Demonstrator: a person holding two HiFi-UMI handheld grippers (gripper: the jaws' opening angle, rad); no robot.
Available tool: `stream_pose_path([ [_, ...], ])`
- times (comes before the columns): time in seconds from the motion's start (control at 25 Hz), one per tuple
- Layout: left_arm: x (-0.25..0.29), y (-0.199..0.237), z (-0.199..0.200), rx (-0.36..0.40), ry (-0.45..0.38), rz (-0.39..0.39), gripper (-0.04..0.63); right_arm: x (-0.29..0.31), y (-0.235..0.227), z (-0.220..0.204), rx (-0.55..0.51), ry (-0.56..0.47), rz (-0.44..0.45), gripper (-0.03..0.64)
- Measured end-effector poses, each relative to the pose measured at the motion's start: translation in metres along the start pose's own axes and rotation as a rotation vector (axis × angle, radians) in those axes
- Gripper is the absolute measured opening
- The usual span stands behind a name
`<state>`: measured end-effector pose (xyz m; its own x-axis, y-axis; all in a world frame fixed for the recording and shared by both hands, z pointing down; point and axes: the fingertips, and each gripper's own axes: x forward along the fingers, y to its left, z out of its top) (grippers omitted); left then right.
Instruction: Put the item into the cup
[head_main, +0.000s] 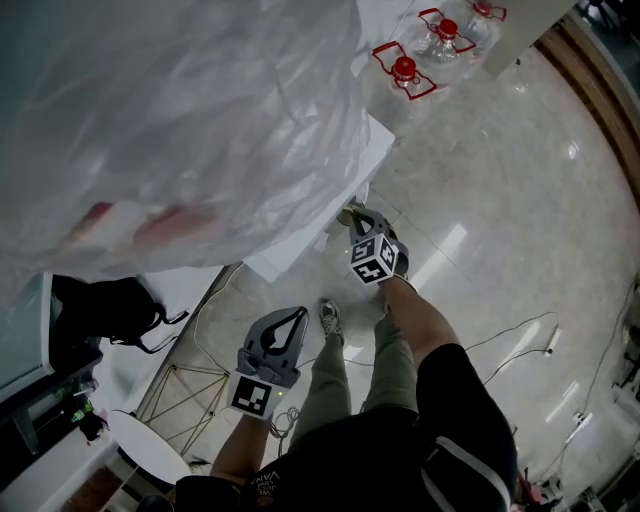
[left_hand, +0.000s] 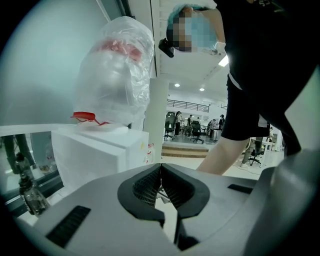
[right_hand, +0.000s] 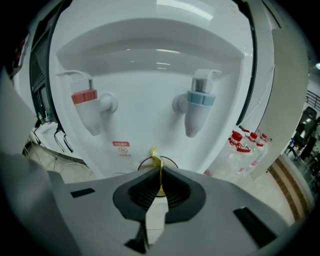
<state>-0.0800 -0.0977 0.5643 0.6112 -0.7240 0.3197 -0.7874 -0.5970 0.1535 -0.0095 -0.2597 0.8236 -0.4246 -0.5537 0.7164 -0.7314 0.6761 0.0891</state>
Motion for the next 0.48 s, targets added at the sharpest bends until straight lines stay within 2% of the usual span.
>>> stream_pose_path([
  [0.48,0.008,0.002,-0.006,-0.002,0.008,-0.012,0.02,0.015,0.001,-0.016,0.009,0.065,0.023,0.046],
])
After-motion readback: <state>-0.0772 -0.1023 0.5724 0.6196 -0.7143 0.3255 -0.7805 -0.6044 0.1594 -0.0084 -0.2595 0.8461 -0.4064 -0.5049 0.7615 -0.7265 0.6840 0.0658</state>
